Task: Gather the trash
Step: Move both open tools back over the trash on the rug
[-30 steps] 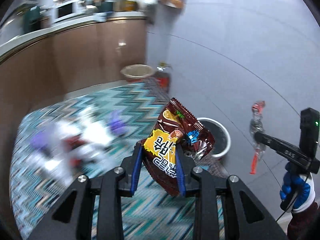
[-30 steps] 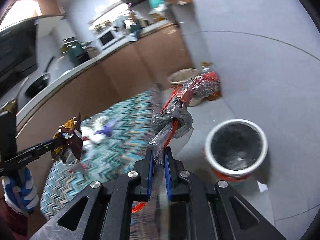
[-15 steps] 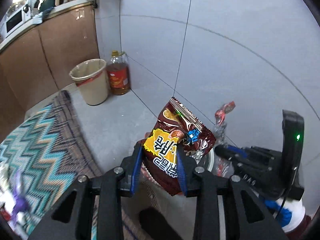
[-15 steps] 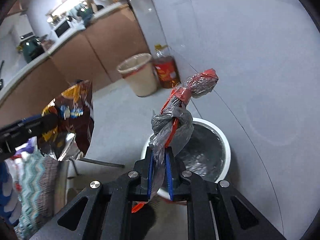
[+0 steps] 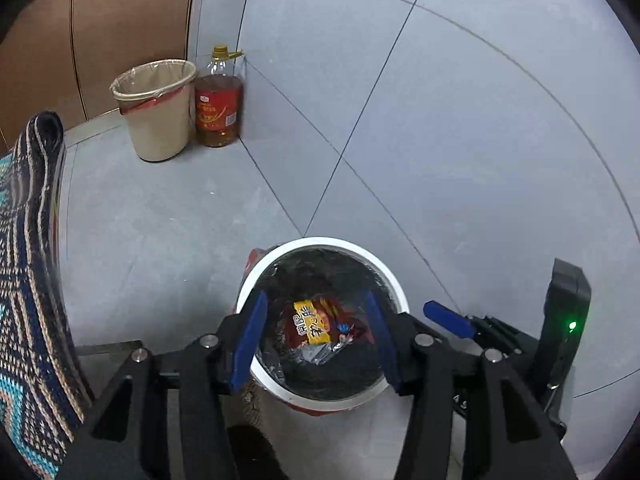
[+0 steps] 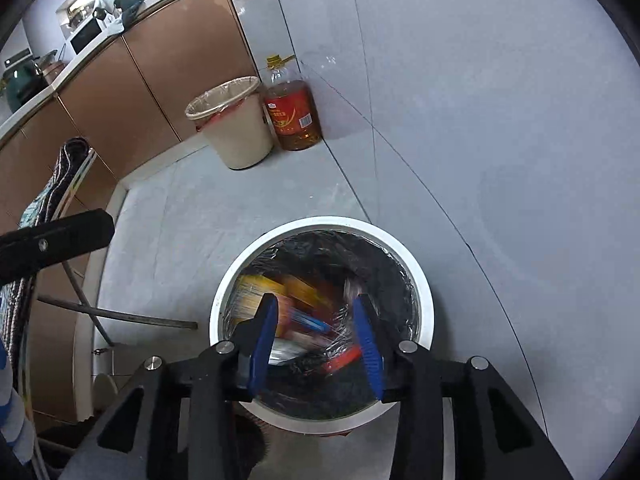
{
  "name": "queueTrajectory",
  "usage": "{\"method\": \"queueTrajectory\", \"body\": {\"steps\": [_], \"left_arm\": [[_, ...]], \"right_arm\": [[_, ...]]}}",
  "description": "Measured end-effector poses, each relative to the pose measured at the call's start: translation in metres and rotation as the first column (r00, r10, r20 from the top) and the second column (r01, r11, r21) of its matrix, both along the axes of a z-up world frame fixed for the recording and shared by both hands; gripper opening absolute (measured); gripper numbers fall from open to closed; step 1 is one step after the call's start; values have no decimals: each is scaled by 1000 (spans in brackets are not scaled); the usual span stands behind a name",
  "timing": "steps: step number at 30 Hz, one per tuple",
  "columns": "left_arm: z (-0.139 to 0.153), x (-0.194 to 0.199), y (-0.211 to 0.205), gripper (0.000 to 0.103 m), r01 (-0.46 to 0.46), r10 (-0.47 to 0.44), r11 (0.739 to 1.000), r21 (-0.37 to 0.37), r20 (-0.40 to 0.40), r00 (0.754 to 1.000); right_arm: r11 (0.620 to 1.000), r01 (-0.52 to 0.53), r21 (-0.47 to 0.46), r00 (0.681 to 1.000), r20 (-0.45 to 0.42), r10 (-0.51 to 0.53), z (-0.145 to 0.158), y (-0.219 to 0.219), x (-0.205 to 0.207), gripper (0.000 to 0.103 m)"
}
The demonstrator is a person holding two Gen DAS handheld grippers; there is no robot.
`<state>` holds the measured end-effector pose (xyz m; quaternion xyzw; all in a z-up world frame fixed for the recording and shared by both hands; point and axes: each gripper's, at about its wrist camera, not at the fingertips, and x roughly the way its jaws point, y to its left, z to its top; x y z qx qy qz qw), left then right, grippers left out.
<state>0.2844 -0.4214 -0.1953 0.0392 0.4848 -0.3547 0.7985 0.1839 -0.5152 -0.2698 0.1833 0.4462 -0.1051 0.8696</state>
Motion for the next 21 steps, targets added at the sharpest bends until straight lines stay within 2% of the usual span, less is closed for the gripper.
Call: {"method": "queueTrajectory", "body": {"steps": [4, 7, 13, 16, 19, 21], "left_arm": [[12, -1, 14, 50, -8, 9, 1000, -24, 24, 1000], [32, -9, 29, 50, -12, 16, 998, -54, 81, 997], [89, -49, 73, 50, -11, 40, 991, -133, 217, 975], [116, -71, 102, 50, 4, 32, 991, -135, 260, 965], [142, -92, 135, 50, -1, 46, 990, -138, 325, 944], [159, -107, 160, 57, -12, 64, 990, -140, 373, 926]], "right_arm": [[1000, -1, -7, 1000, 14, 1, 10, 2, -2, 42], [1000, 3, -11, 999, 46, -2, 27, 3, -6, 42], [999, 18, -28, 988, 155, -14, 91, 18, -47, 43], [999, 16, -44, 978, 210, -6, 125, 34, -67, 44], [998, 7, -61, 965, 262, 9, 154, 54, -83, 44], [997, -8, -74, 952, 303, 30, 175, 75, -96, 45]]}}
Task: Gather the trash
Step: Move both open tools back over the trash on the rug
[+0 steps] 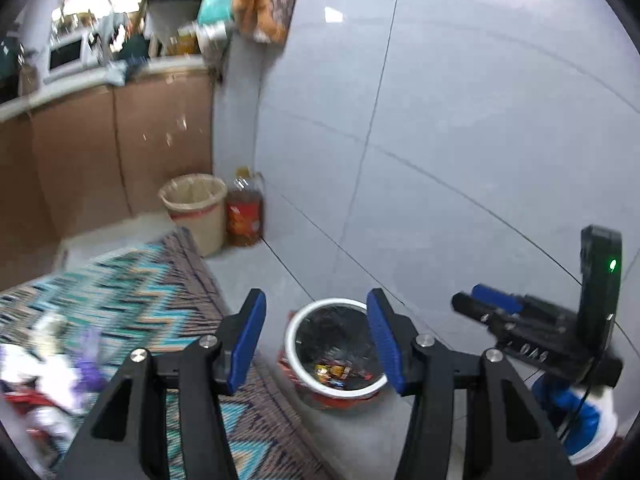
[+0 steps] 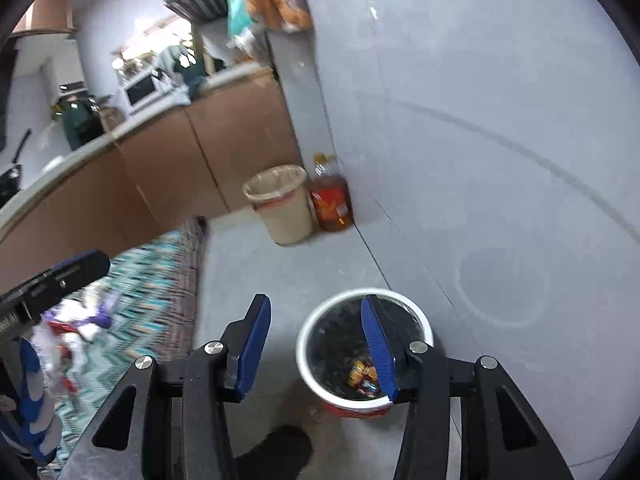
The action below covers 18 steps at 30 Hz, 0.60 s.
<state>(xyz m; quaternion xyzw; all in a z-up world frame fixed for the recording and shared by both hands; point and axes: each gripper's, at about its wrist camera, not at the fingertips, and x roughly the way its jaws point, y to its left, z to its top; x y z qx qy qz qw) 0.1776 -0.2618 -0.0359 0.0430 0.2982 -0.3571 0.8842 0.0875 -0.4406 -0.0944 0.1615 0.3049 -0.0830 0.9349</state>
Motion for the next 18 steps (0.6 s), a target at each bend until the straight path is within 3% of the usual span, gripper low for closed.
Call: {"method": "queueTrajectory", "body": {"steps": [6, 18], "left_arm": [[34, -32, 82, 66, -87, 88, 996, -16, 119, 989], [36, -53, 225, 71, -309, 314, 949, -56, 163, 935]], "right_arm": [[997, -70, -34, 992, 98, 73, 47, 52, -18, 48], [977, -200, -76, 960, 183, 211, 94, 135, -29, 55]]}}
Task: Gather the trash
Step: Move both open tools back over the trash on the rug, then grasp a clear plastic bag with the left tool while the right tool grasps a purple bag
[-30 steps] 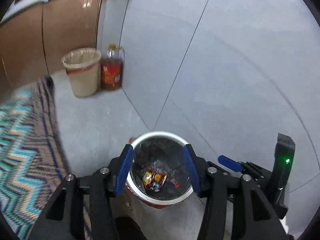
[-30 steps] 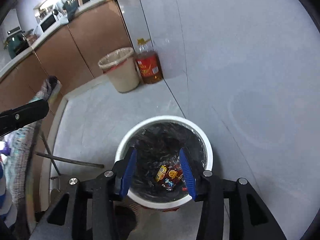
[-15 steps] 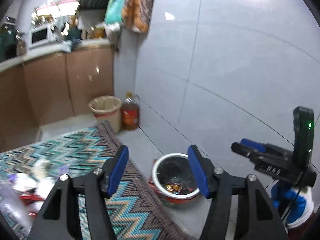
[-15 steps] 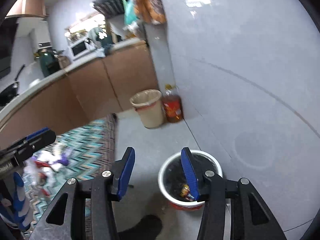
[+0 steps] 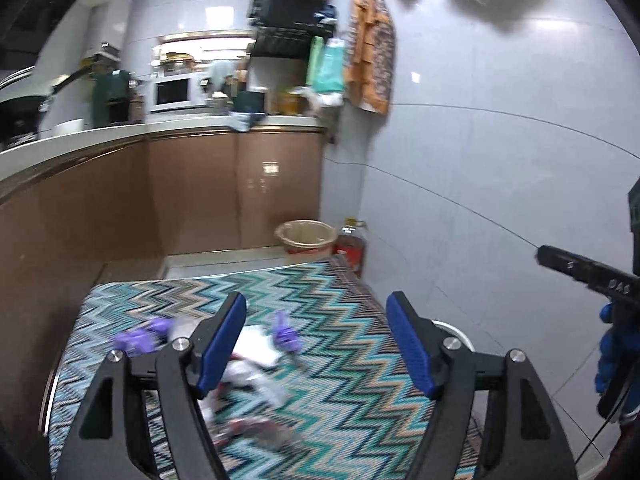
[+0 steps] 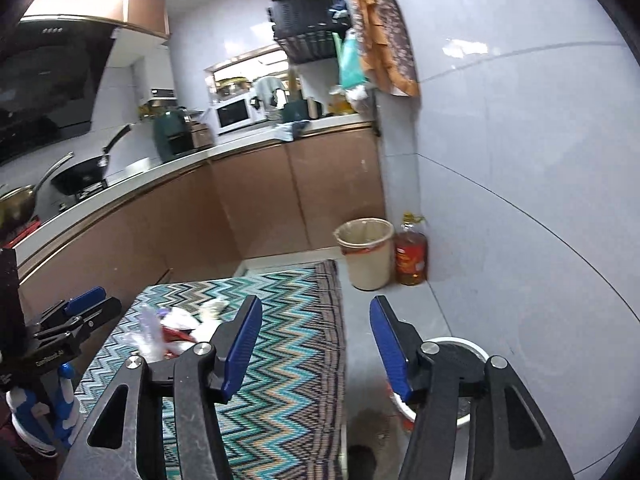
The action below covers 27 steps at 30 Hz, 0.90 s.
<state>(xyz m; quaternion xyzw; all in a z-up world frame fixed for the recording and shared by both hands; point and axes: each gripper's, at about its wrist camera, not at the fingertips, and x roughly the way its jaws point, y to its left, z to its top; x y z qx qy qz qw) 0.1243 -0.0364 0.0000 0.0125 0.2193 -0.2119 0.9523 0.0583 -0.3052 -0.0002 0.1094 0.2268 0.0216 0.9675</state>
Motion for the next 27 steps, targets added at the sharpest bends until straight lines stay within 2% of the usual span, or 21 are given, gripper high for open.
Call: {"method": "queueTrajectory", "body": {"steps": [7, 11, 15, 20, 25, 27], "left_arm": [[-20, 5, 71, 71, -137, 137, 990, -8, -33, 990], [-40, 14, 96, 71, -178, 177, 984, 2, -64, 982], [-68, 28, 98, 71, -180, 182, 983, 32, -115, 977], [-106, 51, 87, 71, -137, 149, 988, 76, -192, 970], [-125, 74, 77, 70, -109, 124, 991, 79, -225, 966], [-130, 81, 73, 61, -99, 117, 991, 84, -235, 965]], "right_arm": [[998, -64, 6, 998, -8, 64, -2, 28, 16, 55], [995, -99, 23, 994, -36, 100, -16, 40, 38, 55], [990, -135, 43, 987, -76, 138, -35, 52, 61, 55], [980, -186, 75, 971, -138, 195, -65, 70, 97, 55], [966, -236, 108, 948, -191, 253, -92, 88, 137, 55], [961, -250, 122, 940, -209, 271, -101, 95, 151, 55]]}}
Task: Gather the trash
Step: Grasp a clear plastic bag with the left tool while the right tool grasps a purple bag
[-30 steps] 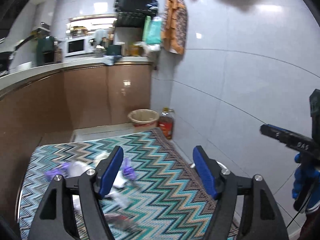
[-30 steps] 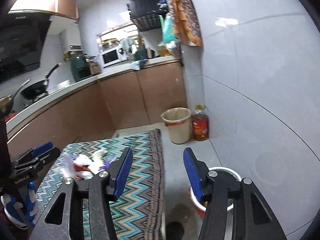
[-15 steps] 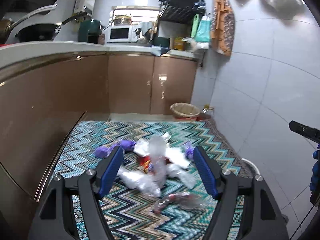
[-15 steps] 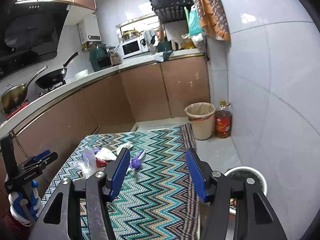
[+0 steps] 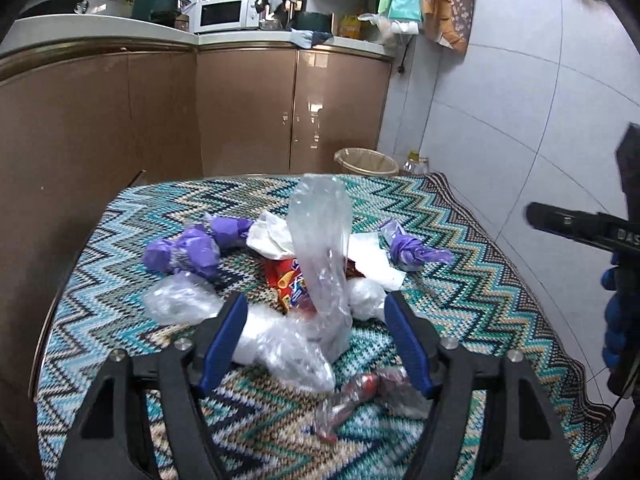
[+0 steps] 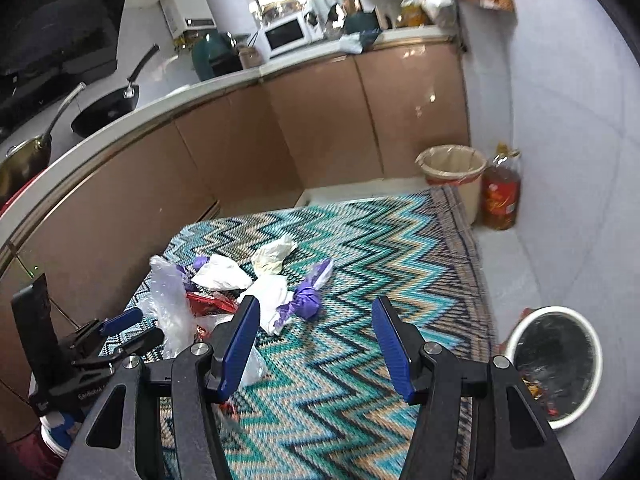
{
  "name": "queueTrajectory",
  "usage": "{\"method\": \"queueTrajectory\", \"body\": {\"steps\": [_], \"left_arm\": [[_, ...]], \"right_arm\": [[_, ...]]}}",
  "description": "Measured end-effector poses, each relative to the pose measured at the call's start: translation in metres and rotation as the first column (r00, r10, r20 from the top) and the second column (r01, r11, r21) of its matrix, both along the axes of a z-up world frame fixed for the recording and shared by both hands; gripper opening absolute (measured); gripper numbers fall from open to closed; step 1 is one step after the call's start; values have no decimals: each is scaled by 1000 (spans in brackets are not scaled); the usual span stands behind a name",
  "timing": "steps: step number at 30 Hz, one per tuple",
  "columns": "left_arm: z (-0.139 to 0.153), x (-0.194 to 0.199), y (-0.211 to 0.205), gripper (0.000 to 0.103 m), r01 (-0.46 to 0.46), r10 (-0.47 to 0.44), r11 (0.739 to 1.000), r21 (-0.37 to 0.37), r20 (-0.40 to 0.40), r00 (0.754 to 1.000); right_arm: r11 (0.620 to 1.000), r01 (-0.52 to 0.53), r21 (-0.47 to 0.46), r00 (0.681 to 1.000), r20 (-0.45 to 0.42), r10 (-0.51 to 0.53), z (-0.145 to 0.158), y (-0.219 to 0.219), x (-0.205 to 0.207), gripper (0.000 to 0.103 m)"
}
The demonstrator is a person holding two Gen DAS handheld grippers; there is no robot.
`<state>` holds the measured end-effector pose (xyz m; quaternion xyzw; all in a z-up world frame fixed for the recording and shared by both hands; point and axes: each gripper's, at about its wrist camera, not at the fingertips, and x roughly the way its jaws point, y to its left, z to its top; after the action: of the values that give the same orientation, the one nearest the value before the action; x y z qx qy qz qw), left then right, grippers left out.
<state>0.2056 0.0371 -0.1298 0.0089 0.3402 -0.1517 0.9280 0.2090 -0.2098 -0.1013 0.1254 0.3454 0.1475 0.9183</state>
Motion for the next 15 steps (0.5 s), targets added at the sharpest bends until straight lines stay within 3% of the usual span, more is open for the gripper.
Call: {"method": "queueTrajectory", "body": {"steps": [11, 15], "left_arm": [[-29, 22, 2, 23, 24, -28, 999, -40, -91, 995], [-29, 23, 5, 16, 20, -26, 998, -58, -97, 995]], "right_arm": [[997, -73, 19, 989, -128, 74, -56, 39, 72, 55], [997, -82, 3, 983, -164, 81, -73, 48, 84, 49]]}}
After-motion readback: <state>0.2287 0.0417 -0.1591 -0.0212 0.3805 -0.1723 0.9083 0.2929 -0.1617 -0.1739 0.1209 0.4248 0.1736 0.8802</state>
